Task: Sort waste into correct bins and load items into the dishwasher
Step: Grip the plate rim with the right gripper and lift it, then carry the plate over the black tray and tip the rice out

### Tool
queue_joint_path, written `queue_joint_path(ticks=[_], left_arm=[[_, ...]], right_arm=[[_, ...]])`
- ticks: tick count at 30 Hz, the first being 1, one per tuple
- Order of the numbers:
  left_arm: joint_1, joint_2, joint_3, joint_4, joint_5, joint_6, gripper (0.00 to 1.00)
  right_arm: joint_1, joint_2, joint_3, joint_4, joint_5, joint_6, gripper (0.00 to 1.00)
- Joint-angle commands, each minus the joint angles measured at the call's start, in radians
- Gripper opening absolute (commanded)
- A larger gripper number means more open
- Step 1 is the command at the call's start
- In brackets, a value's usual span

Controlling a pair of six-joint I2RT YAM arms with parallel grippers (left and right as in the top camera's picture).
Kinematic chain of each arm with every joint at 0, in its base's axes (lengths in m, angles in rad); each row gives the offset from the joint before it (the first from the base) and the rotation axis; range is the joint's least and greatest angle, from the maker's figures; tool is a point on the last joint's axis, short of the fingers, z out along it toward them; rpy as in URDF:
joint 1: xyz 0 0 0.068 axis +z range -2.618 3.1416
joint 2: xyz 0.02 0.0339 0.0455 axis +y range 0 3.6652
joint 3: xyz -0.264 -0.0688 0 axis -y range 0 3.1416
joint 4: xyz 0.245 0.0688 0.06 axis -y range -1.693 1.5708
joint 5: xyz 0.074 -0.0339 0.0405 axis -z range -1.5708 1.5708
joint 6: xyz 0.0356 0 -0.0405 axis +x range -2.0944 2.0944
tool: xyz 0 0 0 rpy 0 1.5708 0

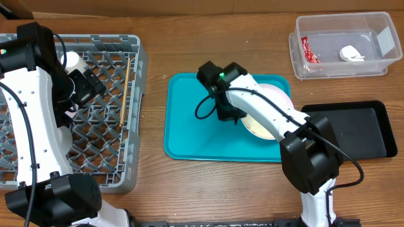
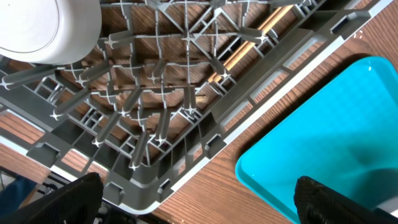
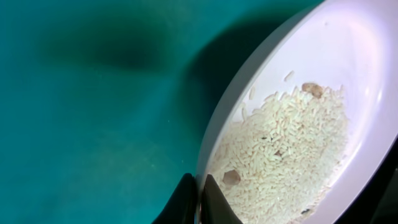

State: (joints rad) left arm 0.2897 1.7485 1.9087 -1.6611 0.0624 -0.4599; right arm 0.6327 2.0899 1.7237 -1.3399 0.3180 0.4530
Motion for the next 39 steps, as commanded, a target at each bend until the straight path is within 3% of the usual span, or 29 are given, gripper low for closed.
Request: queue_joint_path(ticks=[1,12,26,39], left_arm=[[0.004,-0.016,-0.003,-0.002,-0.010,0.019,1.00],[0.004,-0.016,-0.003,-0.002,-0.010,0.019,1.00],[0.004,-0.016,-0.003,-0.002,-0.010,0.019,1.00],[0.004,-0.016,-0.003,-0.002,-0.010,0.019,1.00]], right_arm=[[-0.013,-0.003,0.092,-0.040,0.058,0.084,0.04],[-0.168,-0.005,0.166,-0.138,0.087,0.207,0.04],[-0.533,-0.120,0.169,-0.088,-0.050,0.226,0.04],[-0.931,-0.216,0.154,0.019,-0.542,0.008,0.04]])
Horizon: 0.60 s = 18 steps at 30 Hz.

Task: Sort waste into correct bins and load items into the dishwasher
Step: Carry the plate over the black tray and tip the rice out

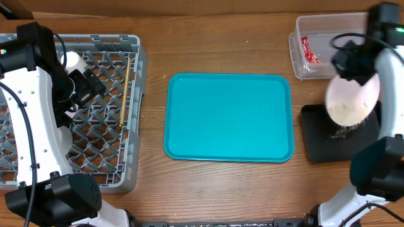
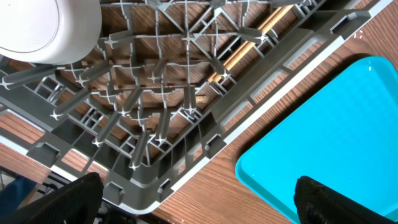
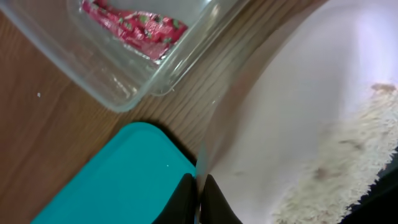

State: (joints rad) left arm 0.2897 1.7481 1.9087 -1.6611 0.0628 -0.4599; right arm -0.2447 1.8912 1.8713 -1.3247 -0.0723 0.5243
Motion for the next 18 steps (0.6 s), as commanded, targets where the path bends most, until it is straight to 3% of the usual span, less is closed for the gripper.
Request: queue_joint_path(ticks=[1,18], left_arm=[[0.004,-0.015,-0.003,-0.002,-0.011,0.019,1.00],[0.004,-0.015,-0.003,-0.002,-0.011,0.019,1.00]], right_arm=[[-0.075,-0.017,0.004,0.004,-0.172,-0.067,0.04],[-0.301,-0.017,-0.001,-0.028,-0.521,-0.207,0.04]])
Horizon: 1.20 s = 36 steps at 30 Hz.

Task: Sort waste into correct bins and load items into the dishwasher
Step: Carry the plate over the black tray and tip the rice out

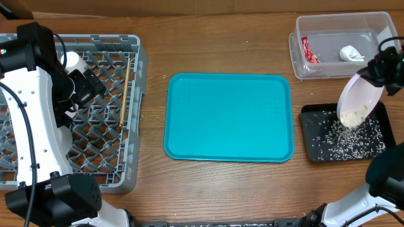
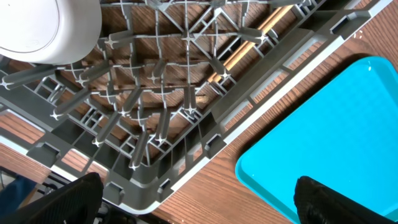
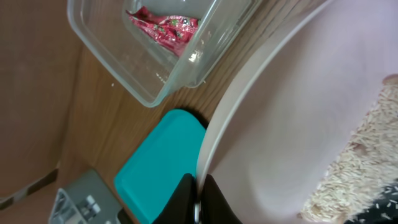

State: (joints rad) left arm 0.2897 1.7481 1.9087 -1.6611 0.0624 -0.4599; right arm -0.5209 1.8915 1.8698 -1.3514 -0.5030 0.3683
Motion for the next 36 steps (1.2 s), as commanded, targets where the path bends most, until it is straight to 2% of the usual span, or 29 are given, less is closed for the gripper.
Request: queue_joint_path(ticks=[1,12,16,19,26,28,32,36], left_arm=[[0.004,-0.015,-0.003,-0.002,-0.010,0.019,1.00],[0.004,-0.015,-0.003,-0.002,-0.010,0.019,1.00],[0.004,-0.015,-0.003,-0.002,-0.010,0.019,1.00],[0.004,-0.015,-0.003,-0.002,-0.010,0.019,1.00],[0.004,-0.015,-0.003,-0.002,-0.010,0.019,1.00],[0.004,-0.015,-0.003,-0.002,-0.010,0.019,1.00],[0.004,-0.015,-0.003,-0.002,-0.010,0.019,1.00],[0.004,-0.015,-0.003,-0.002,-0.010,0.019,1.00]], right_arm=[[-0.034,-0.017,0.001,-0.006,-0.106,-0.064,0.04],[-0.096,-0.016,-0.009,-0.080,-0.150,-0.221,0.04],[-0.114,-0.016,-0.041,-0.088,-0.269,-0.296,0.04],[-0.128,-0.016,-0.079,-0.072,-0.274,-0.295,0.04],[-0.172,-0.016,-0.159,-0.083,-0.439,-0.364,0.04],[-0.190,-0.016,-0.160,-0.100,-0.502,-0.425,0.04],[-0.222,-0.016,-0.161,-0.111,-0.505,-0.370,0.04],[-0.254,-0.016,-0.161,-0.147,-0.553,-0.429,0.04]])
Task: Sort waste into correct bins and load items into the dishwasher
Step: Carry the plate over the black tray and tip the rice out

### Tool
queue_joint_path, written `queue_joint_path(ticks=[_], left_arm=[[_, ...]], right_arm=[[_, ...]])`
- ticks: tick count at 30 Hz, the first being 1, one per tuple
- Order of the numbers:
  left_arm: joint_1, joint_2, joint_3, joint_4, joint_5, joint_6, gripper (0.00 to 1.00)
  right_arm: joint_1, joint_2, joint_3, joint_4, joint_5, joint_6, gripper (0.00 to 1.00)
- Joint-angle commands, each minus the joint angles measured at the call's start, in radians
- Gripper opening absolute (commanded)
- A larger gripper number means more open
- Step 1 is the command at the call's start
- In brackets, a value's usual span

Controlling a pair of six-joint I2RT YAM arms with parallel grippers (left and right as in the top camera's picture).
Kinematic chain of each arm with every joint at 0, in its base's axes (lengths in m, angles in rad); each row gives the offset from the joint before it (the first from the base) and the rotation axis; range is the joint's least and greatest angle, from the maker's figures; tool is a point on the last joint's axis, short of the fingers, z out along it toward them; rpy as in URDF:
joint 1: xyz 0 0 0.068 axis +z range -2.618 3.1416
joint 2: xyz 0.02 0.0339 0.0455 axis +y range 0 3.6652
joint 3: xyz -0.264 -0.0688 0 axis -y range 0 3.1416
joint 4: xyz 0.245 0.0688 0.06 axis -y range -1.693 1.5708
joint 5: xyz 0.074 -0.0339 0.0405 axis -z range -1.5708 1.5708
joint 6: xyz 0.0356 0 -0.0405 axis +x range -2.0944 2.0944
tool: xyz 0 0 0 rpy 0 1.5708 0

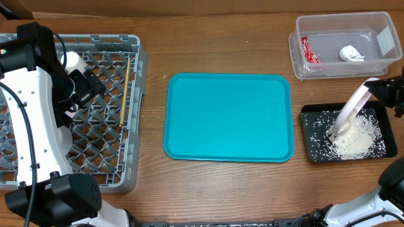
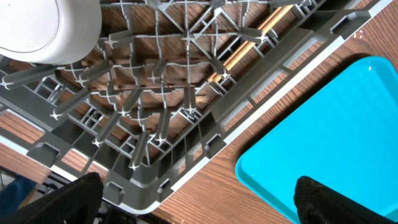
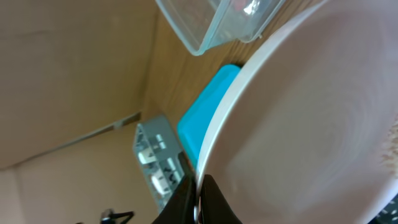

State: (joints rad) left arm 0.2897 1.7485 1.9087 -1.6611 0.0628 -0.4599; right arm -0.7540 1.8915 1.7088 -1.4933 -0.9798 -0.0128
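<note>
My right gripper [image 3: 198, 190] is shut on the rim of a white plate [image 1: 352, 108], held tipped almost on edge over the black bin [image 1: 379, 110] at the right. A heap of rice [image 1: 353, 140] lies in that bin. In the right wrist view the plate [image 3: 311, 124] fills the frame. The teal tray [image 1: 228, 116] sits bare in the middle. My left gripper [image 2: 199, 193] hangs open over the grey dish rack [image 1: 88, 107], which holds a white cup [image 1: 72, 60] and a wooden chopstick [image 1: 125, 91].
A clear plastic bin [image 1: 344, 45] at the back right holds a red wrapper [image 1: 308, 50] and crumpled white paper [image 1: 351, 54]. The left arm stretches along the table's left side over the rack.
The plate is tipped steeper, close to edge-on, and lower over the black bin. The rice left the plate and now lies heaped in the bin. The left arm has not moved.
The right gripper gripped the plate of rice on the teal tray. Then the plate was over the black bin, tilted, with rice beginning to fall. Later more rice lay scattered in the bin, and now the plate is near vertical with the rice piled below.
</note>
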Motion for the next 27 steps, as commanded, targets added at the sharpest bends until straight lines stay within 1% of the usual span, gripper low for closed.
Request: queue_joint_path(ticks=[1,4,7,12,15,16,18,19,21,22,24,27], left_arm=[[0.004,-0.016,-0.003,-0.002,-0.011,0.019,1.00],[0.004,-0.016,-0.003,-0.002,-0.011,0.019,1.00],[0.004,-0.016,-0.003,-0.002,-0.011,0.019,1.00],[0.004,-0.016,-0.003,-0.002,-0.011,0.019,1.00],[0.004,-0.016,-0.003,-0.002,-0.011,0.019,1.00],[0.004,-0.016,-0.003,-0.002,-0.011,0.019,1.00],[0.004,-0.016,-0.003,-0.002,-0.011,0.019,1.00],[0.004,-0.016,-0.003,-0.002,-0.011,0.019,1.00],[0.004,-0.016,-0.003,-0.002,-0.011,0.019,1.00],[0.004,-0.016,-0.003,-0.002,-0.011,0.019,1.00],[0.004,-0.016,-0.003,-0.002,-0.011,0.019,1.00],[0.004,-0.016,-0.003,-0.002,-0.011,0.019,1.00]], right_arm=[[-0.029,-0.016,-0.001,-0.006,-0.077,-0.047,0.04],[-0.043,-0.016,-0.001,-0.030,-0.077,-0.037,0.04],[-0.061,-0.016,-0.001,-0.039,-0.076,-0.065,0.04],[-0.105,-0.016,-0.001,-0.054,-0.084,-0.066,0.04],[-0.137,-0.016,-0.002,-0.037,-0.081,-0.034,0.04],[-0.150,-0.016,-0.002,-0.054,-0.109,-0.052,0.04],[-0.179,-0.016,-0.002,-0.071,-0.198,-0.223,0.04],[-0.192,-0.016,-0.002,-0.063,-0.175,-0.215,0.04],[-0.210,-0.011,-0.002,-0.050,-0.127,-0.124,0.04],[-0.225,-0.011,-0.002,-0.070,-0.145,-0.134,0.04],[-0.242,-0.011,-0.002,-0.086,-0.177,-0.208,0.04],[-0.249,-0.004,-0.002,-0.107,-0.179,-0.192,0.04]])
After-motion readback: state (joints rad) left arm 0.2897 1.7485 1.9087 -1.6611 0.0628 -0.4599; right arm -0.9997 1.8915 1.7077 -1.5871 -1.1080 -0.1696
